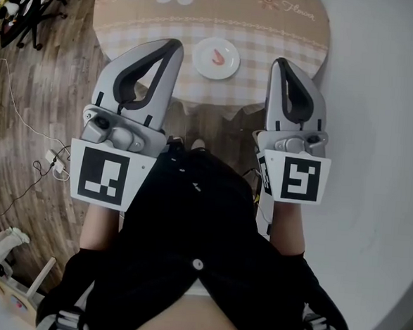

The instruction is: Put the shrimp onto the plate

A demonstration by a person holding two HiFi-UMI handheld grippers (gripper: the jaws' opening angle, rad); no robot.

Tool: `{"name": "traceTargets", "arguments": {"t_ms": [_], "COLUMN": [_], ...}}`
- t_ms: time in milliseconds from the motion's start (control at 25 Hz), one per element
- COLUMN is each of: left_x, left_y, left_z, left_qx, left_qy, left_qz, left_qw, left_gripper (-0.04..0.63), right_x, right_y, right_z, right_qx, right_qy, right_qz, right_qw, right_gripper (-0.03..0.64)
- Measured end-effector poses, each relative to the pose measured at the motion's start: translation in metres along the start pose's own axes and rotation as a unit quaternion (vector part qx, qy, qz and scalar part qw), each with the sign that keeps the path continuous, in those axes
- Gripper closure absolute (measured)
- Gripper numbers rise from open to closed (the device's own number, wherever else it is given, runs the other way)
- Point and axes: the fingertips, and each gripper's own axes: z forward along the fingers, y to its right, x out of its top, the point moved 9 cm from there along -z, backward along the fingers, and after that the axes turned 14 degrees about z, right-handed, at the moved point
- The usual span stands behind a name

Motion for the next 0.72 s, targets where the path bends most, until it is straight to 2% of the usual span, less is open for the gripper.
{"name": "traceTargets", "arguments": {"t_ms": [720], "left_x": [-0.0069], "left_y": [-0.0040], "left_z": [0.0018], "left_qx": [0.000], "left_qy": [-0.002], "left_qz": [-0.006], "left_qw": [1.0000], "left_gripper": [0.592], "right_x": [-0.0034], "right_y": [-0.0048], "right_z": [0.0086], "right_qx": [0.005], "right_qy": [-0.010], "right_qz": [-0.003], "right_qw": [1.000], "right_gripper": [0.614]}}
